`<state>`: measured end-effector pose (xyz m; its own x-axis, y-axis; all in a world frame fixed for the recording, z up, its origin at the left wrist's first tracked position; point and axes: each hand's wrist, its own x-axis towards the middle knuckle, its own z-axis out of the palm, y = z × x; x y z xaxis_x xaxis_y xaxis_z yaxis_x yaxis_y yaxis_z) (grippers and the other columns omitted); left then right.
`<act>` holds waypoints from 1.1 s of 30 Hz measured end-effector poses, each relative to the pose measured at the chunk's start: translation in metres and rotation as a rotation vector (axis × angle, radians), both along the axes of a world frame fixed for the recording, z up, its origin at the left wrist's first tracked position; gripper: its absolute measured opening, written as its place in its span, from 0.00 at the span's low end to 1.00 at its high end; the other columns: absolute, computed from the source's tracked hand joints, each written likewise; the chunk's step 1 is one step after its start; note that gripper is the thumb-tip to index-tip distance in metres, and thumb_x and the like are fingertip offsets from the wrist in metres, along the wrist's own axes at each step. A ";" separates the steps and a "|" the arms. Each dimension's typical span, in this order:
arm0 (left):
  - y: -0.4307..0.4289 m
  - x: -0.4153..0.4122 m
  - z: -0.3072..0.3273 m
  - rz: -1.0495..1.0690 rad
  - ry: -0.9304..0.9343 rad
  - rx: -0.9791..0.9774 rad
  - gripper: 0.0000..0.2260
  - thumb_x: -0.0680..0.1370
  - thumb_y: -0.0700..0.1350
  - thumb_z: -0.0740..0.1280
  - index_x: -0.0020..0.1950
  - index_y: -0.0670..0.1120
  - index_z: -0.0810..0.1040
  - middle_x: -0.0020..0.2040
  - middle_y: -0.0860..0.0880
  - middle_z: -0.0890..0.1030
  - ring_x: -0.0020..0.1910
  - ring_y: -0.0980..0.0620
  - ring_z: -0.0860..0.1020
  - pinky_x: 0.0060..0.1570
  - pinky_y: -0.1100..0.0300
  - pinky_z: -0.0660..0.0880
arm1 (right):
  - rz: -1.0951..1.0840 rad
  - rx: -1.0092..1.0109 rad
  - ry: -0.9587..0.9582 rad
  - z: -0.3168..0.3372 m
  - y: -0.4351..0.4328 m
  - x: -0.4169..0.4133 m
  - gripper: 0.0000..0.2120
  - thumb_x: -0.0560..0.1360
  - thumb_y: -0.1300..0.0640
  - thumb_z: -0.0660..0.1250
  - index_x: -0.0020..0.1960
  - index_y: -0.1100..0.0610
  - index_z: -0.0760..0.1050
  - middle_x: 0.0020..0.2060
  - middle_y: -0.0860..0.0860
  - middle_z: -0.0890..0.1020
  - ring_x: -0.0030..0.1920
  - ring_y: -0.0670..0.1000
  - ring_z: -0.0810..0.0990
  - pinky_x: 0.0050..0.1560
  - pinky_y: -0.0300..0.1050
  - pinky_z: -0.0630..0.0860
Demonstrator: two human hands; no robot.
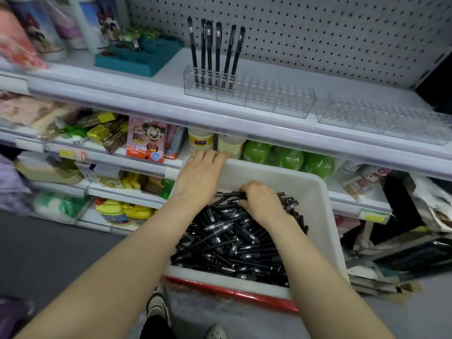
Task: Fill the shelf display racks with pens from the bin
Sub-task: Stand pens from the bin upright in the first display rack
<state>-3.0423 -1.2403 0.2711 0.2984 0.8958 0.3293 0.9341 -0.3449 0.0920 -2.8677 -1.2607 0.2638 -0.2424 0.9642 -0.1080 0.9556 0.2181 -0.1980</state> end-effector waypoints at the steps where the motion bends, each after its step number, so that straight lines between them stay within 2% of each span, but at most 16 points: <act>1: -0.001 0.000 0.000 0.000 -0.009 0.005 0.26 0.70 0.38 0.70 0.68 0.47 0.72 0.57 0.44 0.77 0.57 0.42 0.72 0.60 0.50 0.68 | 0.001 -0.008 -0.002 0.000 0.000 0.000 0.15 0.75 0.53 0.70 0.59 0.58 0.78 0.56 0.56 0.79 0.55 0.60 0.79 0.54 0.51 0.76; 4: -0.003 0.000 0.002 -0.008 -0.021 -0.006 0.24 0.72 0.40 0.65 0.68 0.47 0.72 0.58 0.44 0.76 0.58 0.41 0.72 0.62 0.49 0.68 | 0.001 -0.044 -0.011 0.003 -0.001 0.002 0.13 0.75 0.55 0.70 0.58 0.58 0.78 0.56 0.57 0.79 0.54 0.59 0.78 0.54 0.49 0.76; 9: -0.002 0.001 0.002 0.005 -0.035 -0.009 0.27 0.71 0.35 0.68 0.69 0.48 0.71 0.59 0.45 0.76 0.59 0.42 0.71 0.62 0.50 0.67 | 0.004 -0.120 0.051 0.017 0.000 0.013 0.07 0.76 0.55 0.70 0.52 0.55 0.82 0.51 0.54 0.82 0.51 0.54 0.80 0.51 0.44 0.75; 13: -0.003 0.001 0.006 -0.019 -0.061 -0.020 0.26 0.72 0.39 0.66 0.71 0.47 0.70 0.61 0.44 0.75 0.62 0.42 0.70 0.64 0.51 0.65 | -0.005 -0.086 0.275 0.045 0.003 0.030 0.07 0.75 0.54 0.71 0.52 0.53 0.84 0.46 0.46 0.83 0.46 0.45 0.78 0.47 0.37 0.68; 15: -0.003 0.001 0.010 -0.031 -0.089 -0.065 0.26 0.72 0.46 0.64 0.71 0.46 0.69 0.62 0.44 0.75 0.63 0.42 0.69 0.65 0.52 0.63 | -0.022 -0.002 0.379 0.063 0.007 0.037 0.06 0.76 0.52 0.70 0.51 0.51 0.83 0.43 0.45 0.83 0.44 0.46 0.78 0.47 0.40 0.71; 18: 0.001 -0.001 0.014 -0.020 -0.106 -0.130 0.25 0.74 0.47 0.67 0.72 0.48 0.69 0.65 0.46 0.74 0.65 0.44 0.68 0.65 0.53 0.63 | -0.061 0.054 0.594 0.091 0.018 0.042 0.05 0.78 0.50 0.67 0.48 0.50 0.80 0.40 0.48 0.84 0.38 0.49 0.82 0.44 0.40 0.78; 22: 0.016 -0.002 0.031 -0.033 -0.005 -0.149 0.14 0.80 0.49 0.61 0.63 0.48 0.75 0.59 0.47 0.76 0.60 0.45 0.72 0.55 0.51 0.73 | -0.088 0.050 0.896 0.121 0.044 0.036 0.05 0.80 0.54 0.65 0.50 0.54 0.79 0.41 0.53 0.85 0.43 0.52 0.85 0.48 0.46 0.81; 24: 0.029 -0.003 0.047 -0.083 -0.045 -0.088 0.12 0.81 0.49 0.60 0.56 0.47 0.80 0.53 0.47 0.78 0.55 0.43 0.76 0.49 0.50 0.75 | -0.072 0.065 0.974 0.135 0.057 0.028 0.04 0.80 0.60 0.65 0.52 0.57 0.78 0.42 0.57 0.85 0.45 0.53 0.84 0.51 0.44 0.81; 26: 0.044 -0.006 0.067 -0.123 -0.122 0.028 0.10 0.80 0.47 0.62 0.54 0.46 0.81 0.51 0.46 0.79 0.52 0.42 0.77 0.47 0.49 0.76 | -0.060 0.115 0.973 0.151 0.072 0.021 0.07 0.78 0.64 0.66 0.55 0.59 0.77 0.45 0.61 0.84 0.45 0.55 0.84 0.53 0.45 0.80; 29: 0.071 -0.012 0.098 -0.124 -0.183 0.165 0.13 0.79 0.42 0.64 0.62 0.45 0.78 0.59 0.46 0.77 0.58 0.43 0.74 0.51 0.48 0.75 | -0.086 0.241 0.987 0.177 0.094 0.012 0.09 0.76 0.66 0.69 0.55 0.60 0.77 0.44 0.59 0.83 0.43 0.52 0.83 0.50 0.44 0.80; 33: 0.107 -0.022 0.120 -0.108 -0.154 0.260 0.18 0.78 0.43 0.66 0.68 0.44 0.74 0.64 0.44 0.74 0.64 0.43 0.70 0.54 0.49 0.74 | -0.208 0.444 0.993 0.200 0.128 0.003 0.12 0.75 0.61 0.71 0.57 0.63 0.78 0.41 0.54 0.85 0.39 0.49 0.84 0.49 0.47 0.82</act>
<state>-3.0638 -1.1329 0.3907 0.3156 0.7417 0.5918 0.8730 -0.4714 0.1252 -2.8649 -1.1322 0.4638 0.1416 0.9010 0.4101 0.4416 0.3133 -0.8408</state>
